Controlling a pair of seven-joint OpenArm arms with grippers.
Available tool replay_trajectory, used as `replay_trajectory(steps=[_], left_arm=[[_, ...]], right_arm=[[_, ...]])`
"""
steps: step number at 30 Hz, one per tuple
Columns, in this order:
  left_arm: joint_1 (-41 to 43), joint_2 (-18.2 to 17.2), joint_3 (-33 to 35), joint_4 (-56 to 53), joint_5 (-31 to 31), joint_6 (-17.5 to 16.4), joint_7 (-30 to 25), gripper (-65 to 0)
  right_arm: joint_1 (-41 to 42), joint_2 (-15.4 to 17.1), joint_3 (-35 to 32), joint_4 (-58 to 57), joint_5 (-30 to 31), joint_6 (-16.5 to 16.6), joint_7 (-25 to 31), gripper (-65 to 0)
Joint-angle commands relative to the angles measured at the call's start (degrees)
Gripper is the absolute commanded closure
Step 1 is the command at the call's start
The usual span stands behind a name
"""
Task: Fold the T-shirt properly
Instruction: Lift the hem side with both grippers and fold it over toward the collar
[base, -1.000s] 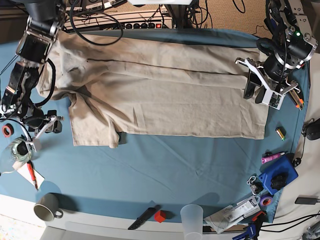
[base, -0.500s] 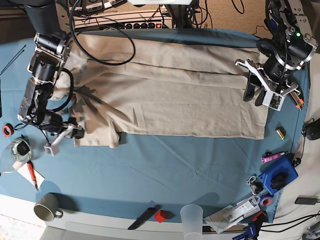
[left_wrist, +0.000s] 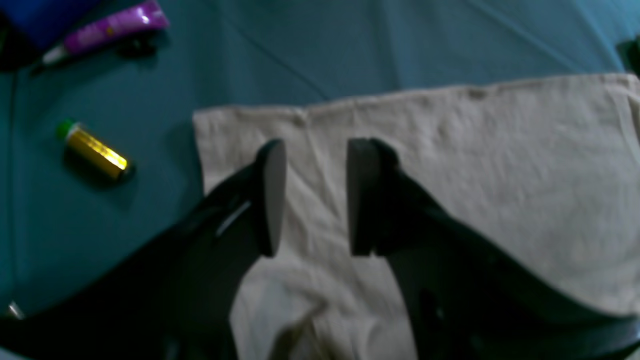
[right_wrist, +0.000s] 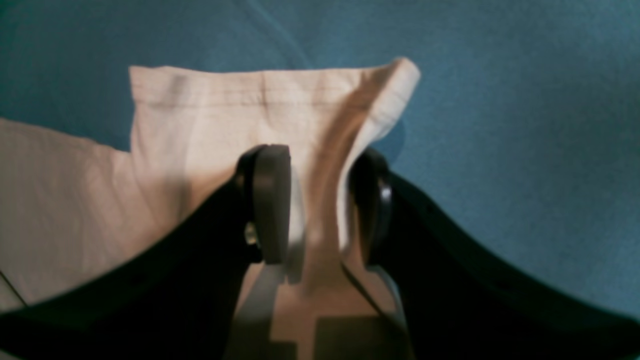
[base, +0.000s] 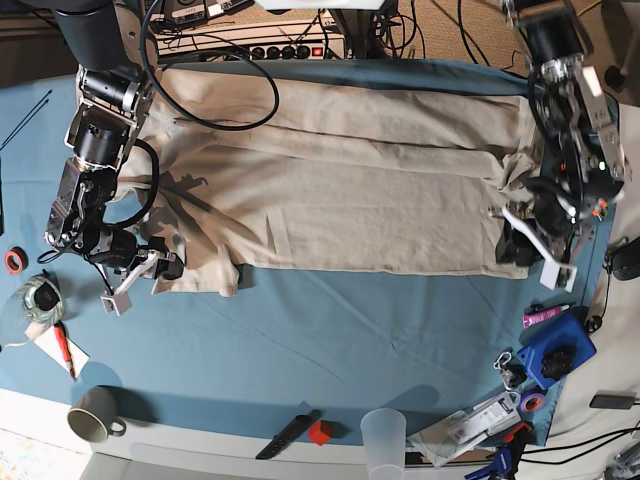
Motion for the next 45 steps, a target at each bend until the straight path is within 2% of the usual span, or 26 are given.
replay_trajectory(steps=[1, 9, 17, 18, 21, 23, 27, 32, 36, 39, 42, 45], left_arm=[[-2.38, -0.66, -0.07, -1.31, 0.02, -0.15, -1.18, -21.6], [-12.92, -2.21, 0.09, -20.28, 5.77, 0.20, -0.83, -21.6], [-14.67, -3.15, 2.97, -28.17, 9.29, 3.98, -0.70, -20.6], [-14.67, -3.15, 4.13, -29.05, 9.27, 3.93, -0.46, -18.4], [-14.64, -3.15, 8.61, -30.80, 9.29, 3.96, 0.22, -6.4], [-14.67, -3.15, 11.23, -31.04, 9.29, 4.02, 0.24, 0.0], [-14.99, -3.15, 13.97, -31.01, 9.33, 7.91, 0.31, 0.0], [-15.72, -3.41, 13.99, -29.88, 10.38, 10.64, 1.46, 0.0], [-16.63, -4.15, 13.99, -27.58, 9.81, 10.60, 5.40, 0.0], [-16.92, -4.83, 13.99, -25.00, 5.84, 10.71, 9.09, 0.0], [-16.92, -5.75, 13.99, -21.81, 1.62, 12.35, 11.65, 0.0], [-16.90, -6.32, 13.62, -17.77, 0.98, 12.28, 14.51, 0.0]], right_arm=[[0.61, 0.52, -0.11, 0.15, -1.73, -0.28, -2.95, -21.9], [0.59, 0.55, -0.09, 0.15, -1.73, -0.28, -3.48, -21.9], [0.63, 0.55, -0.09, 0.15, -1.66, -0.28, -4.11, -21.6], [0.63, 0.55, -0.09, 0.15, -1.66, -0.31, -4.68, -19.2], [0.63, 0.55, -0.09, 0.17, -1.11, -0.31, -6.51, -6.2], [0.63, 0.63, -0.09, 0.17, -1.11, -0.31, -6.86, 0.0], [0.63, 1.46, -0.04, 1.03, -1.07, -0.31, -6.36, 0.0], [0.63, 3.61, 0.00, 6.45, 0.50, -0.31, -6.12, 0.0], [0.63, 5.18, 0.02, 12.04, 5.35, -0.33, -6.51, 0.0], [0.61, 5.97, 0.02, 15.80, 8.68, -0.33, -8.26, 0.0], [0.61, 6.45, 0.02, 19.34, 12.22, -0.31, -10.54, 0.0], [0.61, 6.58, 0.07, 22.60, 13.60, -0.31, -12.15, 0.0]])
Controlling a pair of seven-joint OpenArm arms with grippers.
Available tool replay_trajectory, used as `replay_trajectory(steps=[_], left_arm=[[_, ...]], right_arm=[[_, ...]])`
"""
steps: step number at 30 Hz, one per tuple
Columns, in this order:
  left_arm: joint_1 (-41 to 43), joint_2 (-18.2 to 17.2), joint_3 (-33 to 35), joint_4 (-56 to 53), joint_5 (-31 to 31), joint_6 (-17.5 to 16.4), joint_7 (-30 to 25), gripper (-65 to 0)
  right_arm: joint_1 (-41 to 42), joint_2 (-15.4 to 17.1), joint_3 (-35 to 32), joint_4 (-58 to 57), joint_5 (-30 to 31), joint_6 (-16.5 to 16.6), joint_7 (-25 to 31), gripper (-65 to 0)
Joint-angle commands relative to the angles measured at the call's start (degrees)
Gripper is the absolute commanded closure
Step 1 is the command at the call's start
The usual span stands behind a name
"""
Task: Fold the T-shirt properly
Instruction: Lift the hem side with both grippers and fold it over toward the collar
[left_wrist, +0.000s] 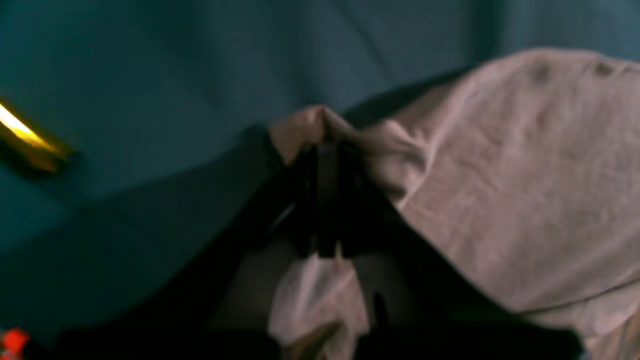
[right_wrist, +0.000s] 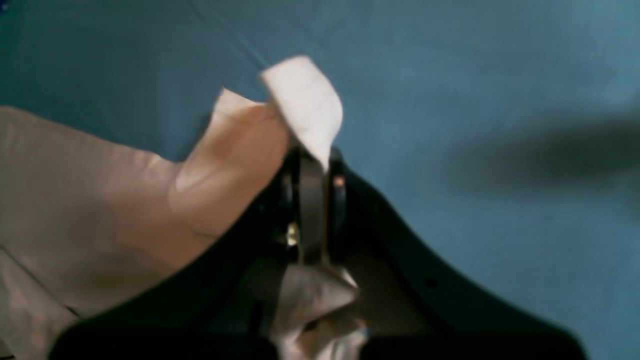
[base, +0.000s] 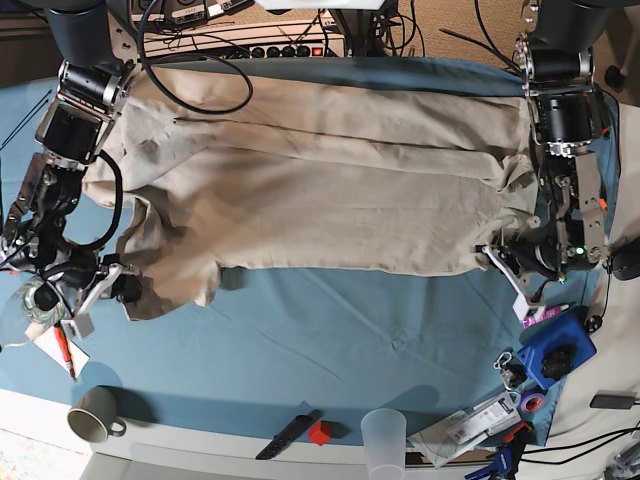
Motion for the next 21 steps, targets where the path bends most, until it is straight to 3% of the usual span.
replay_trajectory(steps=[1, 6, 10, 13, 15, 18, 21], left_arm=[[-1.60, -0.83, -0.76, 2.29, -0.44, -0.07, -0.04, 0.0], [-1.60, -0.83, -4.79, 4.44, -2.38, -0.13, 1.36, 0.0], [0.13, -1.05, -8.63, 4.44, -7.72, -3.43, 2.80, 0.0], [2.45, -1.81, -10.67, 4.81, -10.29, -3.56, 3.61, 0.0], [4.33, -1.99, -11.98, 6.16, -10.80, -3.61, 3.63, 0.0], [7.58, -3.02, -12.74, 9.42, -14.27, -6.60, 3.80, 0.0], [10.88, -4.24, -12.72, 13.73, -14.71, -6.56, 3.72, 0.0]], right_arm=[[1.70, 1.14, 0.24, 1.66, 1.25, 0.09, 0.70, 0.0], [1.42, 1.11, 0.24, 3.02, 5.09, 0.11, -2.01, 0.0], [0.92, 1.11, 0.24, 3.06, 7.89, 0.13, -4.22, 0.0], [0.94, 1.11, 0.83, 3.21, 8.70, 0.13, -5.18, 0.0], [0.92, 1.11, 2.08, 3.54, 9.44, 0.13, -5.83, 0.0], [0.92, 1.14, 4.72, 4.15, 12.15, 0.15, -5.83, 0.0], [0.28, 1.14, 7.30, 4.15, 13.81, 0.42, -5.83, 0.0]])
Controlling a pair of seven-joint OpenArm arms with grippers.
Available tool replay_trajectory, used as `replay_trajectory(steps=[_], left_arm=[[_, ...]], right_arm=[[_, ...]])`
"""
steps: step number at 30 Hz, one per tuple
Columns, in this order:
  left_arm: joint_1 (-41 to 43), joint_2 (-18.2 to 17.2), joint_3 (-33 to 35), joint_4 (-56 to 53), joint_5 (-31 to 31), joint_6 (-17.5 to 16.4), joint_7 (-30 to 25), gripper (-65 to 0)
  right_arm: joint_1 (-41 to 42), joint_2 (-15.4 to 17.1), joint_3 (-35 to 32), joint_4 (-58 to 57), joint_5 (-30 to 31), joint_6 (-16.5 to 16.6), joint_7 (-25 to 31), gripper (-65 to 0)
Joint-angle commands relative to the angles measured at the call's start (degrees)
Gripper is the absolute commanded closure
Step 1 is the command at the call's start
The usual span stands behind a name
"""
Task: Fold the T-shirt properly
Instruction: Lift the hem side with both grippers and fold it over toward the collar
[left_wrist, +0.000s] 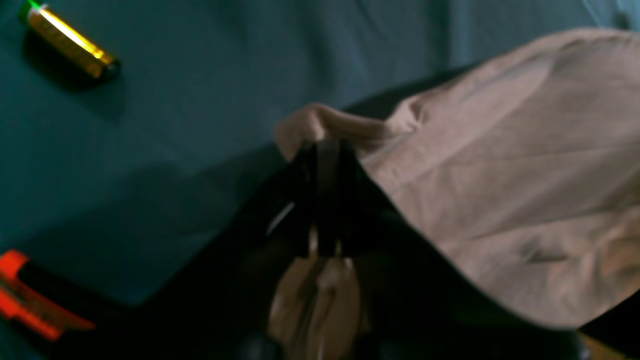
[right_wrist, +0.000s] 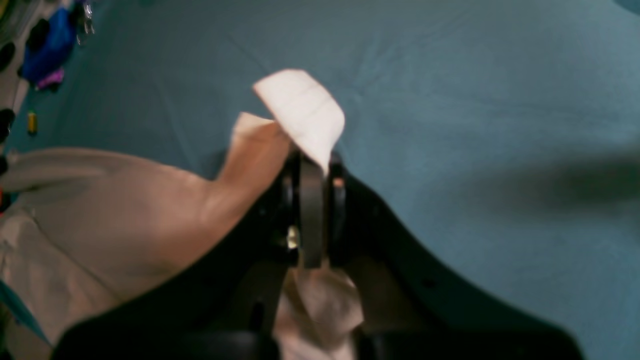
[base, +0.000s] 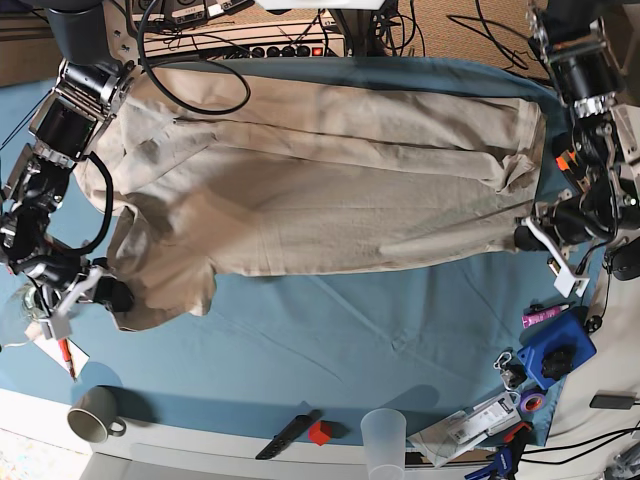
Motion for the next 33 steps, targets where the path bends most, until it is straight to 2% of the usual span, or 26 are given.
replay_trajectory(steps=[1, 3, 10, 14, 21, 24, 33], left_arm=[[0.02, -1.57, -0.31, 2.29, -0.76, -0.09, -0.81, 0.0], [1.88, -2.21, -0.33, 4.37, -0.79, -1.51, -0.83, 0.0], [7.41, -2.29, -0.46, 9.68, -0.74, -1.51, -1.07, 0.0], [11.08, -2.29, -2.80, 13.38, -0.61, -1.49, -1.55, 0.0], [16.50, -2.29, -8.76, 17.79, -3.43, -1.99, -3.13, 0.0], [17.22, -2.27, -9.05, 17.84, -6.14, -4.22, -2.01, 0.0], [20.85, -1.99, -9.05, 19.74, -6.60, -4.26, -1.60, 0.0]], right_arm=[[0.70, 1.14, 0.83, 1.07, 1.73, 0.20, 1.17, 0.0], [-1.01, 1.14, 1.31, 1.42, 2.23, 0.20, 1.17, 0.0], [-10.67, 1.14, 1.40, 11.32, 3.02, 1.01, 1.17, 0.0], [-16.04, 1.11, 1.90, 15.21, 4.96, 1.01, 1.17, 0.0], [-22.27, 0.98, 8.79, 19.34, 7.96, 1.54, 1.17, 0.0], [-24.15, 0.98, 11.04, 19.41, 9.01, 1.54, 1.17, 0.0], [-32.24, 0.96, 18.12, 21.07, 13.33, 1.54, 1.17, 0.0]])
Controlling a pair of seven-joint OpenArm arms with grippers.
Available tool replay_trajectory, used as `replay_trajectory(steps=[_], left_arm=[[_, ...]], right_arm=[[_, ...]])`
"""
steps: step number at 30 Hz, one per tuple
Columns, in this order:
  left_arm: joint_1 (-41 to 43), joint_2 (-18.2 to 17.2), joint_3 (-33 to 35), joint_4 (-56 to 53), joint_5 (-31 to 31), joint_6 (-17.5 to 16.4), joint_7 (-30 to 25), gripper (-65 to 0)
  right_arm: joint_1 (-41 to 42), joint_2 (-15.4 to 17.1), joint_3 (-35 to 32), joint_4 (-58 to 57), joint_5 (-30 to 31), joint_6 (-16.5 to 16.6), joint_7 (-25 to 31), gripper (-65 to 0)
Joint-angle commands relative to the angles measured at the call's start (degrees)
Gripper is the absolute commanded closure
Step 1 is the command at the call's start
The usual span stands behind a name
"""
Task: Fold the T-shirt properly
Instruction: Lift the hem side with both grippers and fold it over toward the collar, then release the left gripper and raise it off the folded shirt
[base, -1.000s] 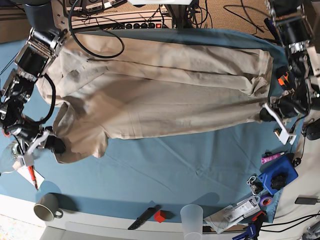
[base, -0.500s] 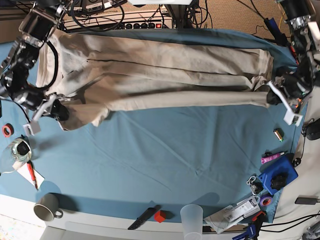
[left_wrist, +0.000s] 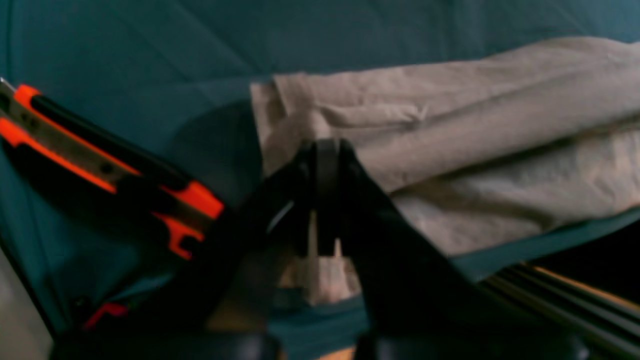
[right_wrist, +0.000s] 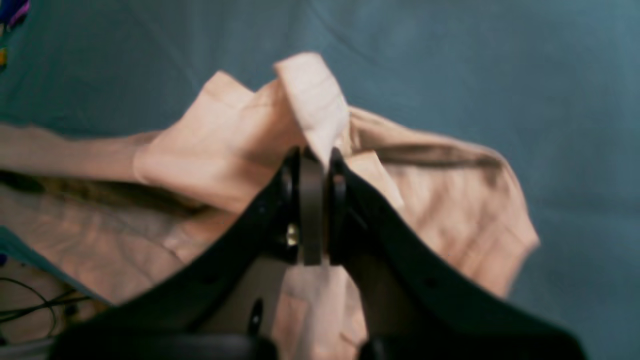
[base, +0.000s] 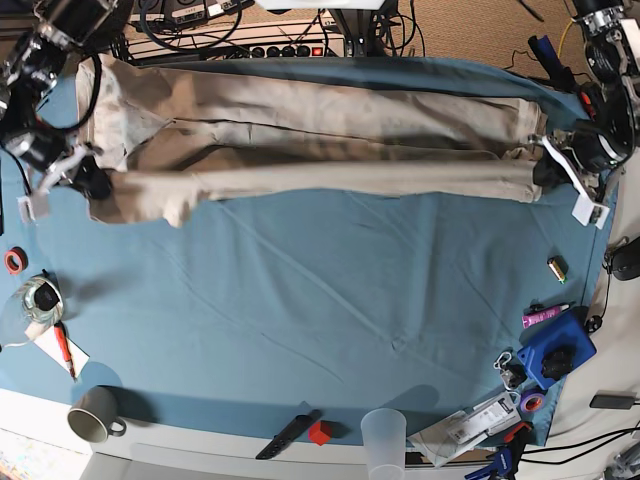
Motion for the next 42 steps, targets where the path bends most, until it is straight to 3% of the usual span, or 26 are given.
replay_trajectory(steps=[1, 5, 13, 21, 28, 29, 30, 32, 34, 42], left_arm=[[0.31, -1.01, -0.44, 1.70, -0.57, 0.04, -0.66, 0.0], [2.64, -1.01, -0.44, 4.48, -0.52, 0.00, -0.76, 0.0], [3.56, -0.98, -0.44, 4.92, 0.31, 0.02, -1.60, 0.0], [3.58, -0.98, -0.44, 4.92, 0.31, 0.00, -1.55, 0.0], [3.76, -1.01, -0.44, 4.92, 0.31, -1.22, -1.07, 0.0], [3.82, -0.98, -0.44, 4.92, 0.31, -1.75, -1.11, -1.2], [3.93, -0.98, -0.44, 4.92, 0.20, -1.73, -1.16, -6.9], [4.20, -1.01, -0.44, 4.92, -0.15, -1.68, -1.36, -20.3], [4.52, -1.01, -0.44, 4.92, -0.63, -1.51, -1.53, -29.5], [4.46, -0.85, -0.42, 4.90, -1.64, -1.27, -4.17, -31.8]], right_arm=[[-0.46, 1.44, 1.75, 2.03, 1.88, -0.03, 1.47, 0.0], [-5.25, 1.44, 5.03, 6.29, 1.84, -0.03, 1.47, 0.0], [-13.31, 0.92, 5.27, 8.37, 1.84, -0.03, 1.47, 0.0], [-14.78, -3.34, 5.27, 8.37, 1.84, -0.03, 1.47, 0.0], [-14.78, -3.93, 5.27, 8.37, 1.88, -0.03, 1.47, 0.0], [-14.78, -3.91, 5.27, 8.37, 1.88, -0.03, 1.47, 0.0], [-14.78, -3.93, 5.27, 8.37, 1.90, -0.03, 1.47, -1.7], [-14.82, -3.93, 5.27, 8.37, 1.88, -0.03, 1.47, -10.1], [-14.99, -3.91, 5.27, 8.37, 1.90, -0.03, 1.47, -16.7], [-15.69, -3.93, 5.27, 8.37, 4.28, -0.03, 1.47, -18.9]])
